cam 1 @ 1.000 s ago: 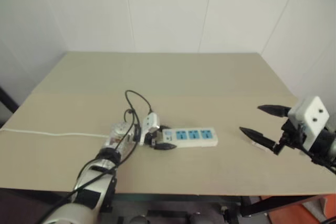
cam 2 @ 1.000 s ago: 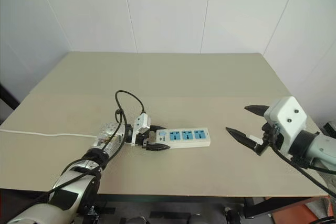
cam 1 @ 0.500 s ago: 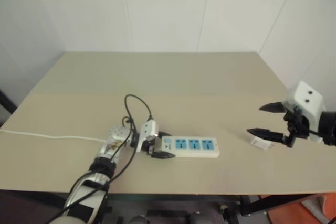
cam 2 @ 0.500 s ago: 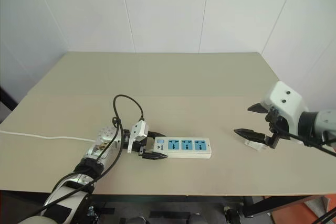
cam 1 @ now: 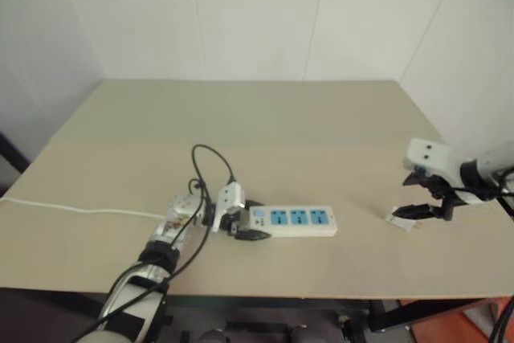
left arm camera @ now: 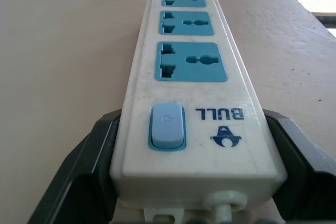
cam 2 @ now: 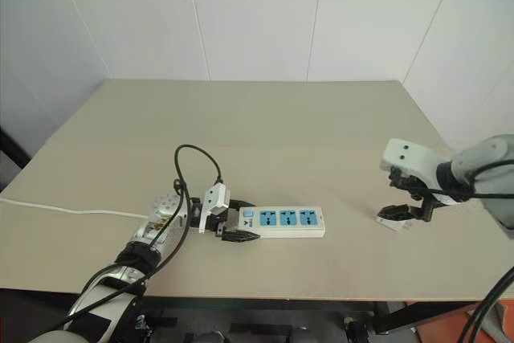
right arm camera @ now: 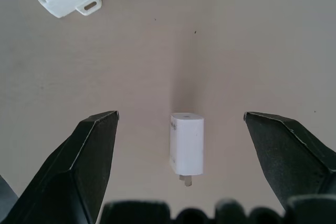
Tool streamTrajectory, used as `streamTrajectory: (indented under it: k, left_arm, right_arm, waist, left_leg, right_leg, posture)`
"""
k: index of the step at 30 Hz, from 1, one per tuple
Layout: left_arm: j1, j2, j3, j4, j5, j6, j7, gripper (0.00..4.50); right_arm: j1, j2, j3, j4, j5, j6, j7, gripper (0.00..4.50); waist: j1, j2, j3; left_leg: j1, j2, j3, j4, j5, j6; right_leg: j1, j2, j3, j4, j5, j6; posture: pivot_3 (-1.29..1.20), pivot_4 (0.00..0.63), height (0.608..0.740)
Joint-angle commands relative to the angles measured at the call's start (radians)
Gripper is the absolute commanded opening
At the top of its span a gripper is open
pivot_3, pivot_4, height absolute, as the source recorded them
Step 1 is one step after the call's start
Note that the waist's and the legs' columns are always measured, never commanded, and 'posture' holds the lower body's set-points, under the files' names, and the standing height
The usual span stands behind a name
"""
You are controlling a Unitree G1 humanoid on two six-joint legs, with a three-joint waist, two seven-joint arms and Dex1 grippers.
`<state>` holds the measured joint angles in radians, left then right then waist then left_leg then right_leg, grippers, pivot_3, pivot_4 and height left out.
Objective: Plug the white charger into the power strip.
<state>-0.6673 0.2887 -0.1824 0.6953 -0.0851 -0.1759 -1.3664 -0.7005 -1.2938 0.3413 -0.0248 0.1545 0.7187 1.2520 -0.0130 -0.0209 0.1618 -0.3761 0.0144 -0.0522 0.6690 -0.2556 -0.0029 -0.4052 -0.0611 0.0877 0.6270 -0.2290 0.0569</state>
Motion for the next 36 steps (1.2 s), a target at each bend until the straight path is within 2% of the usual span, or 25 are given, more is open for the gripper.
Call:
streamTrajectory:
  k: [1, 10, 17, 23, 28, 36]
  left_arm:
    - [0.015, -0.005, -0.055, -0.001, 0.018, 0.013, -0.039, 3.31]
    - [0.000, -0.003, -0.068, 0.012, 0.036, -0.001, -0.034, 3.31]
    - [0.023, -0.004, -0.082, -0.009, 0.046, -0.002, -0.022, 3.31]
    - [0.037, 0.000, -0.082, -0.035, 0.045, 0.008, -0.001, 3.31]
    - [0.057, 0.012, -0.085, -0.067, 0.038, 0.020, 0.004, 3.31]
    - [0.078, 0.028, -0.092, -0.104, 0.034, 0.039, 0.003, 3.31]
  right_arm:
    - [-0.057, 0.029, 0.048, 0.073, -0.101, -0.054, 0.058, 4.50]
    - [-0.116, 0.141, 0.113, 0.222, -0.237, -0.108, 0.121, 4.50]
    - [-0.118, 0.236, 0.147, 0.286, -0.318, -0.093, 0.126, 4.50]
    - [-0.158, 0.302, 0.178, 0.434, -0.403, -0.142, 0.102, 4.50]
    - [-0.191, 0.323, 0.185, 0.540, -0.444, -0.191, 0.108, 4.50]
    - [-0.201, 0.340, 0.176, 0.597, -0.469, -0.210, 0.132, 4.50]
  waist:
    - [0.000, 0.000, 0.000]
    - [0.002, 0.000, 0.000]
    - [0.001, 0.000, 0.000]
    - [0.003, 0.000, 0.000]
    - [0.002, 0.000, 0.000]
    - [0.000, 0.000, 0.000]
  left_leg:
    - [0.000, 0.000, 0.000, 0.000, 0.000, 0.000]
    - [-0.003, 0.000, -0.001, 0.000, 0.000, 0.000]
    - [-0.002, 0.000, -0.001, 0.001, 0.000, 0.000]
    - [-0.003, -0.001, -0.001, 0.002, 0.000, 0.000]
    - [-0.002, -0.001, -0.001, 0.002, 0.000, 0.000]
    - [0.000, -0.001, -0.001, 0.002, 0.000, 0.000]
  right_leg:
    - [0.000, 0.000, 0.000, 0.000, 0.000, 0.000]
    - [-0.002, 0.000, 0.000, 0.000, 0.000, 0.000]
    - [-0.002, 0.000, 0.000, 0.001, 0.000, 0.000]
    - [-0.002, 0.000, -0.001, 0.001, 0.000, -0.001]
    - [0.000, 0.000, -0.001, 0.001, 0.000, -0.001]
    - [0.001, 0.000, -0.001, 0.001, 0.000, -0.001]
  posture:
    - [0.00, 0.150, 0.740]
    - [0.00, 0.150, 0.740]
    - [0.00, 0.150, 0.740]
    - [0.00, 0.150, 0.740]
    - [0.00, 0.150, 0.740]
    - [0.00, 0.150, 0.740]
